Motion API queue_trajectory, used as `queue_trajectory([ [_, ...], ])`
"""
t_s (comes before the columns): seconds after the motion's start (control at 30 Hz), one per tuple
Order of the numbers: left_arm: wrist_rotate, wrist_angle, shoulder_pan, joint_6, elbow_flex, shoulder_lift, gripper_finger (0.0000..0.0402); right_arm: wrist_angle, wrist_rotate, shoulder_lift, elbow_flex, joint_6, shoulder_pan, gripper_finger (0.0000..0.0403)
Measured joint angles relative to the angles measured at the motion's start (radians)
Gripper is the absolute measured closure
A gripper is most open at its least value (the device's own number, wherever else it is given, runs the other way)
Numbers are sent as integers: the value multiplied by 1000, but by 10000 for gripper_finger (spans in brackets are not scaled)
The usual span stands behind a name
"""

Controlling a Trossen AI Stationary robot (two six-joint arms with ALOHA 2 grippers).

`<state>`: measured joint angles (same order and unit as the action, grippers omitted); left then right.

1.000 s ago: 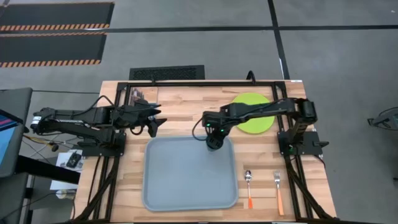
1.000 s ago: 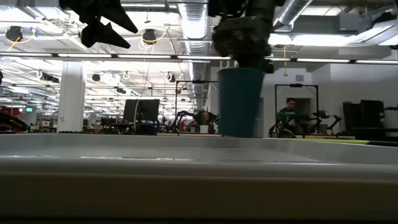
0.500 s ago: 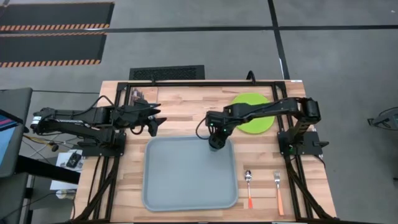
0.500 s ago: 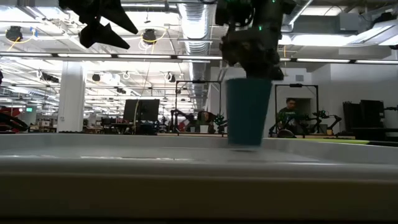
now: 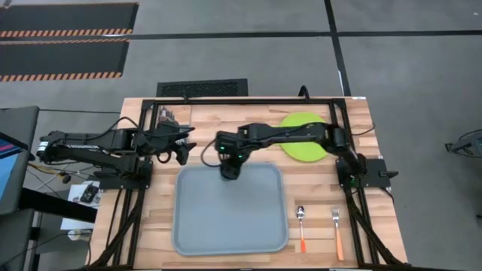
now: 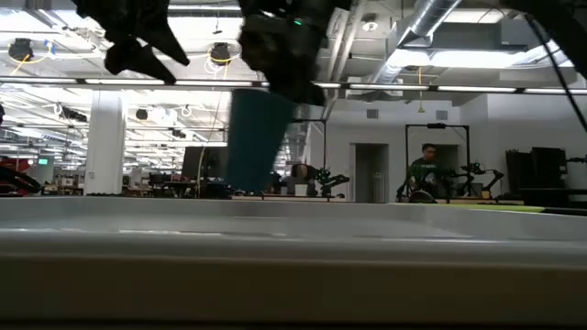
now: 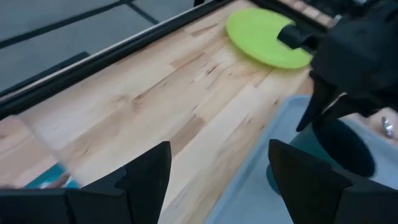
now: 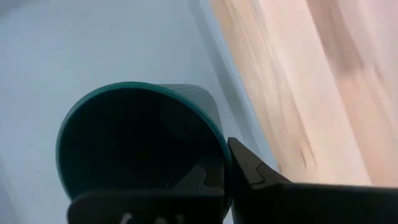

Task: Pick and place plate/cup/fork/spoon on tray
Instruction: Put the dark green cup on the gray serving tray

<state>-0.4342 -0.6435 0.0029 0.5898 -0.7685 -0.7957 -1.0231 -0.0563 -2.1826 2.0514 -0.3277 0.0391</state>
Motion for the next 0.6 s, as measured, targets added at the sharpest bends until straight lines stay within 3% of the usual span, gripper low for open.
queue_trajectory([
  [0.27,-51,-95,0,52,0,47,145,-83,0,-211,306,43,1,388],
  [0.6,-53,-118,0,67,0,63,145,-89,-19,-214,282,44,3,384],
])
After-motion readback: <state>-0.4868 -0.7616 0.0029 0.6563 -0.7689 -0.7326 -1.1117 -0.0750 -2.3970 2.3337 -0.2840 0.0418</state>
